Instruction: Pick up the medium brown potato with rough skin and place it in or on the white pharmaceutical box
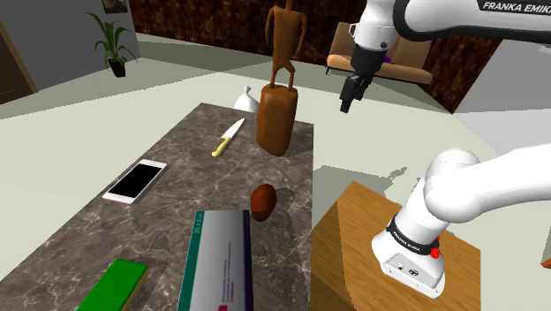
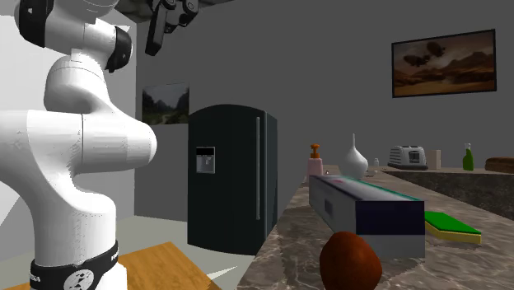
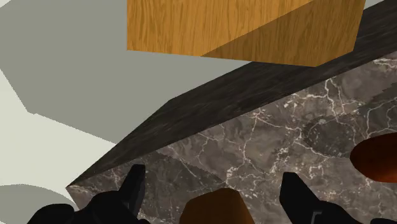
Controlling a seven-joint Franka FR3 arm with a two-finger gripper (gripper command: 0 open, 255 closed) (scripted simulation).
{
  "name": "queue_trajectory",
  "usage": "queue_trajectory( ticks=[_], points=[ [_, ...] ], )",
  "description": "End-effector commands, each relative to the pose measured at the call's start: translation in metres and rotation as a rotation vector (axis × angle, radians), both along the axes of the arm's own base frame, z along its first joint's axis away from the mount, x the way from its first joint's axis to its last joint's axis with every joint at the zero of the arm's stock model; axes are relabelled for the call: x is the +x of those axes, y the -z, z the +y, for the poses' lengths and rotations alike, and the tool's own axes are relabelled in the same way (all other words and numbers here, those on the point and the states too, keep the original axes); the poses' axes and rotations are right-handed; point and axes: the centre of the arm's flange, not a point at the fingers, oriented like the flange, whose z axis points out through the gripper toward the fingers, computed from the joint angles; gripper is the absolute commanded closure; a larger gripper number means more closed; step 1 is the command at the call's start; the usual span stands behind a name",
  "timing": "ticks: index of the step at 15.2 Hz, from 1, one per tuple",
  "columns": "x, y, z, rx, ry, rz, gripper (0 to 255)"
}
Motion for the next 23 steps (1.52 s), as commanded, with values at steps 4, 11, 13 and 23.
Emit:
queue_trajectory(
  ticks=[4,11,13,23],
  points=[
    [-0.002,0.020,0.036,-0.012,0.113,0.018,0],
    [0.008,0.067,0.118,-0.040,0.377,0.059,0],
    [0.015,0.082,0.141,-0.048,0.453,0.070,0],
    [0.068,0.156,0.241,-0.087,0.830,0.129,0]
  ],
)
